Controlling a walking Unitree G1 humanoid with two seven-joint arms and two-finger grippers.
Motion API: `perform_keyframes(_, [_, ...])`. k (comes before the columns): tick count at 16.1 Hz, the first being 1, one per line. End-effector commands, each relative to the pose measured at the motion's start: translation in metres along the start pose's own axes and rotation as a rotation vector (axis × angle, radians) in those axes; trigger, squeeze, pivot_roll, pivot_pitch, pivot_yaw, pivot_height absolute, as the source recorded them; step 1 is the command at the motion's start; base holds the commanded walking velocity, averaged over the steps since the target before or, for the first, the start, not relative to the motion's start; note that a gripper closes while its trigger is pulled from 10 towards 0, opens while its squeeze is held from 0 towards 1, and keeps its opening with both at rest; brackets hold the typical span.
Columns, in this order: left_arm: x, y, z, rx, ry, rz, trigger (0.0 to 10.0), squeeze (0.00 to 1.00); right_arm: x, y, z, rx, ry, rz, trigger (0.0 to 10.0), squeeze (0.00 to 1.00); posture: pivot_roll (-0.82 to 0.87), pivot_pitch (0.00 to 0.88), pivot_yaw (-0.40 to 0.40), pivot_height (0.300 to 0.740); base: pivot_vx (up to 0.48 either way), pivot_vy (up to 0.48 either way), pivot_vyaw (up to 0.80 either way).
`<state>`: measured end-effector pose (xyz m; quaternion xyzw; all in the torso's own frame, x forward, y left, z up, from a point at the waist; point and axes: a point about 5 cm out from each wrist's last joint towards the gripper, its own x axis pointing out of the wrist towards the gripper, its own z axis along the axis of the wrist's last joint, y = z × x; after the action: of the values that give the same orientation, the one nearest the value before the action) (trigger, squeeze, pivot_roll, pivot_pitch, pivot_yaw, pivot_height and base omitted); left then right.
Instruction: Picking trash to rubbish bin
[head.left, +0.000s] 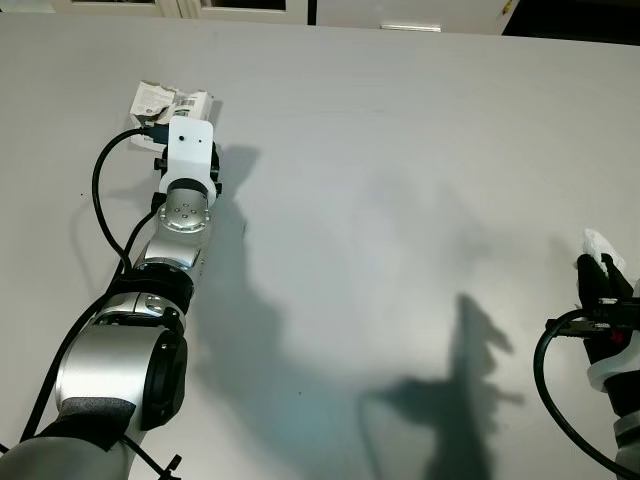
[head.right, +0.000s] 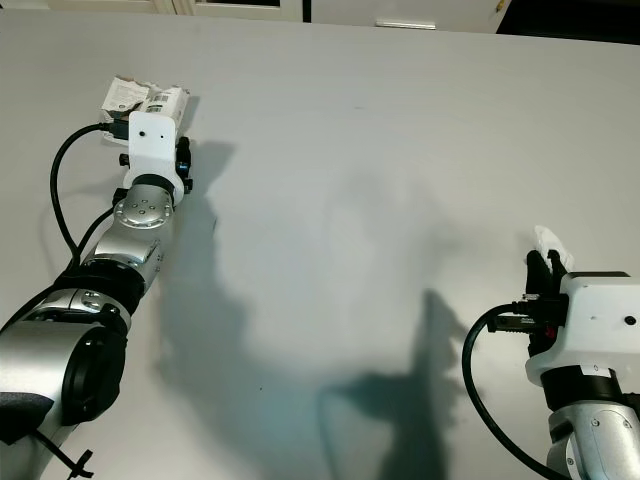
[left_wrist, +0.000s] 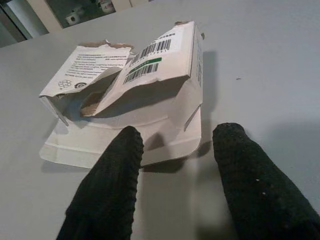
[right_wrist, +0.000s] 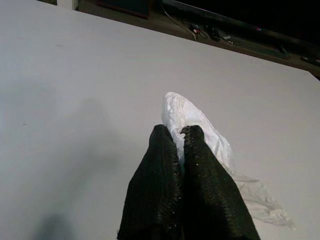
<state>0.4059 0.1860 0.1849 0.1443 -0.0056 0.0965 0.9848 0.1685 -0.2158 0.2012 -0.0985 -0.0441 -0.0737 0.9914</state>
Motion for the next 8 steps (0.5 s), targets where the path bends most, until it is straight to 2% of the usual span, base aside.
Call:
perform_keyframes(1, [-0.0288,-0.0159,-0.0776,0.042,0.328,-0.067,10.0,1.00,-0.0017,-0.0041,-0.0007,-0.006,0.007,-0.018,0.0,0.00,-0.19,0.347,-0.101,0.740,0.000,0.000,0.00])
perform_keyframes(8, [-0.0294,-0.0255,-0.0748,0.007,0.328,-0.092,10.0,1.00,-0.0011,-0.0042,0.0010,-0.006,0.000,-0.019,0.0,0.00,-0.20,0.348,-0.101,0.740,0.000,0.000,0.00])
